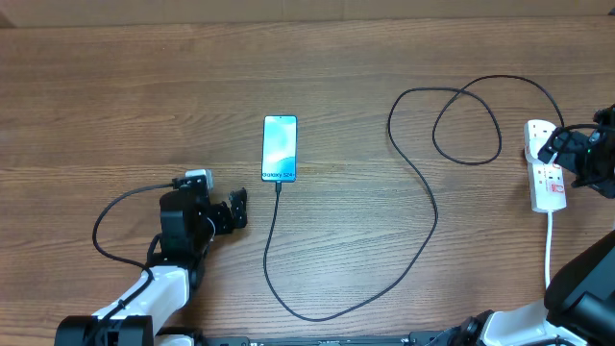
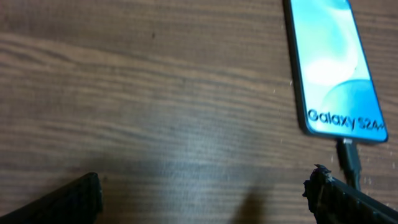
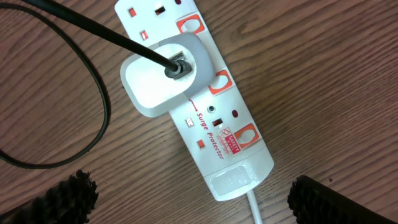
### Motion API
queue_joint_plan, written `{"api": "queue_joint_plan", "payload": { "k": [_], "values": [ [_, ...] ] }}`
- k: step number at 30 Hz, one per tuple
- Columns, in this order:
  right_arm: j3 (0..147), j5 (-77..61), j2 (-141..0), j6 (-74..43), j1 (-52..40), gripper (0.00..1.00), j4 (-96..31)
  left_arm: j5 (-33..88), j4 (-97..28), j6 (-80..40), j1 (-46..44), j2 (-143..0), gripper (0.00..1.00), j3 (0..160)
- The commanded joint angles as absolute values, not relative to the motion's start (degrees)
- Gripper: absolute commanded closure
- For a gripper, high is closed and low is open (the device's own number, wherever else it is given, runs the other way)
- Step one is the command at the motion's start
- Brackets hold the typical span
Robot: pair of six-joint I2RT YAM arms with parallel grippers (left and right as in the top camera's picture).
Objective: Plug charger to phone and switch on socket
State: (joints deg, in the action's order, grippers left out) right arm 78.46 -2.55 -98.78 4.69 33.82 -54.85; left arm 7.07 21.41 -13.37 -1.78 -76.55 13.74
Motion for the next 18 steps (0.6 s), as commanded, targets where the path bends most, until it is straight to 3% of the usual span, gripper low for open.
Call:
{"api": "queue_joint_plan", "payload": {
  "k": [1,18],
  "values": [
    [78.72,-2.48,-98.04,4.36,34.15,0.0,-54.48,7.49,21.74,-13.98,-1.89,-74.52,0.0,11.73],
    [78.72,-2.48,-98.04,4.36,34.15,0.0,-54.48,5.58,32.05,-15.97,-1.8,-68.42,0.0,0.27]
  ]
}}
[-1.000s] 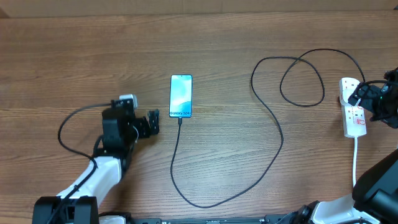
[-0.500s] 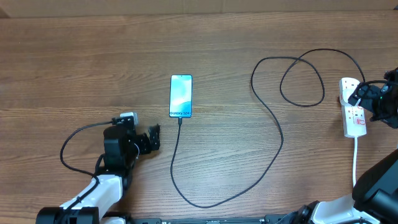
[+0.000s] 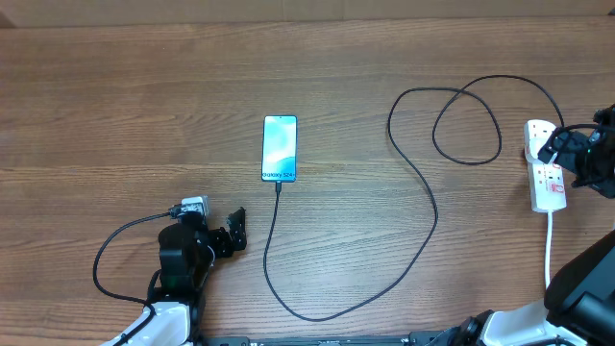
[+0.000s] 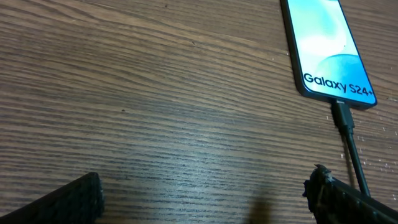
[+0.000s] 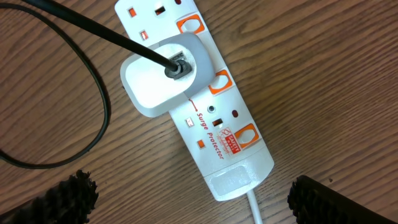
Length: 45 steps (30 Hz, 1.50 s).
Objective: Plug charger to phone and switch on socket
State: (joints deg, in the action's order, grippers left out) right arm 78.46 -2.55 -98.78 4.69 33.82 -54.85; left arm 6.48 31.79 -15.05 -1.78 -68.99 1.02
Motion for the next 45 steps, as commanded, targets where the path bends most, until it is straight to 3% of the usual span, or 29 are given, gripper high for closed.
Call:
{"api": "queue_joint_plan", "payload": {
  "k": [1,6,26,31,45],
  "values": [
    [78.72,-2.48,-98.04,4.36,34.15,0.0,-54.48,5.82,31.99,-16.12,-1.8,-68.4,0.0,0.27],
    [78.72,-2.48,-98.04,4.36,34.15,0.0,-54.48,6.0,31.22,-16.32,-1.91,-66.72,0.0,0.27],
    [78.72,-2.48,-98.04,4.36,34.15,0.0,-54.48,5.56,7.51,-16.29,-1.91,-42.7,0.0,0.25],
    [78.72,-2.48,-98.04,4.36,34.15,0.0,-54.48,2.5,-4.27,-14.61,-1.91,-28.03,0.0,0.25],
    [78.72,-2.48,-98.04,4.36,34.15,0.0,-54.48,2.85,-4.47,-4.23,-1.91,-11.53,0.0,0.25]
  ]
}}
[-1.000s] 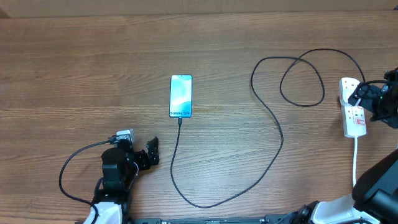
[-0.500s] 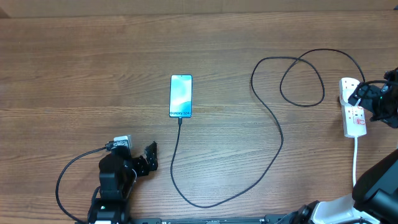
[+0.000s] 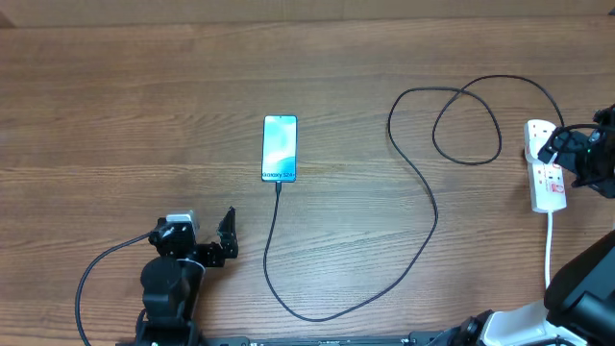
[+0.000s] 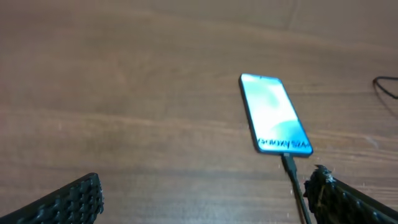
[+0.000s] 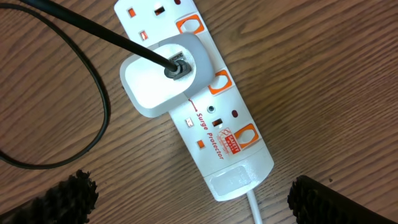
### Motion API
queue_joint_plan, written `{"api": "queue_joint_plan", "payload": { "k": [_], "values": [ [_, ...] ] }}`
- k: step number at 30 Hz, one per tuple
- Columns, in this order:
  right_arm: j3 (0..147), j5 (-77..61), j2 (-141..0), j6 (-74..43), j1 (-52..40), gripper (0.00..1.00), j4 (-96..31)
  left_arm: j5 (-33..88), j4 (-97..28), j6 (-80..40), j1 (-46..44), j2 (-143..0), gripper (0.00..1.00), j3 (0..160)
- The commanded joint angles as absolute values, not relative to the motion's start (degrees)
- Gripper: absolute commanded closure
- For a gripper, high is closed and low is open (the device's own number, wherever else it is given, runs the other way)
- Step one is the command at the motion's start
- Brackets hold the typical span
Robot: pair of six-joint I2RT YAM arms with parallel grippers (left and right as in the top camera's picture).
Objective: Plug charger to phone and switch on socket
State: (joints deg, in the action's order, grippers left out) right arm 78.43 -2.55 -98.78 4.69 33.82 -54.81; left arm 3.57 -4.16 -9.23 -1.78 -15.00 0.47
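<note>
The phone [image 3: 280, 147] lies face up mid-table with its screen lit, and the black charger cable [image 3: 423, 240] is plugged into its near end. That cable runs in loops to a white adapter [image 5: 160, 76] seated in the white power strip [image 5: 205, 112] at the right edge. My left gripper [image 3: 229, 235] is open near the front left, well short of the phone [image 4: 273, 114], holding nothing. My right gripper [image 3: 567, 154] hangs open over the power strip [image 3: 548, 173], its fingers wide on either side of the strip's cord end.
The strip's white cord [image 3: 550, 245] runs toward the front edge on the right. Orange rocker switches [image 5: 247, 135] line the strip's side. The left arm's own black cable [image 3: 101, 264] loops at the front left.
My left gripper has pulled back toward the front edge and tilted up, so the phone now sits farther off in its view. The right gripper and the strip have not moved.
First my left gripper stood open just left of the phone's plugged end. Then it was lower down the table, and now it is nearer the front edge still. The cable stayed in the phone throughout, and my right gripper hovered unmoved over the strip.
</note>
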Motion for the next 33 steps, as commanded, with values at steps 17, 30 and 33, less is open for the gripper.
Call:
{"api": "queue_joint_plan", "payload": {
  "k": [17,30,33],
  "values": [
    [78.72,-2.48,-98.04,4.36,34.15,0.0,-54.48,0.12,-4.71,12.93,-1.91,-0.19,0.0,0.25],
    [78.72,-2.48,-98.04,4.36,34.15,0.0,-54.48,1.3,-4.38,13.74,-1.91,-0.19,0.0,0.25],
    [78.72,-2.48,-98.04,4.36,34.15,0.0,-54.48,1.3,-4.4,13.74,-1.91,-0.19,0.0,0.25]
  ]
}}
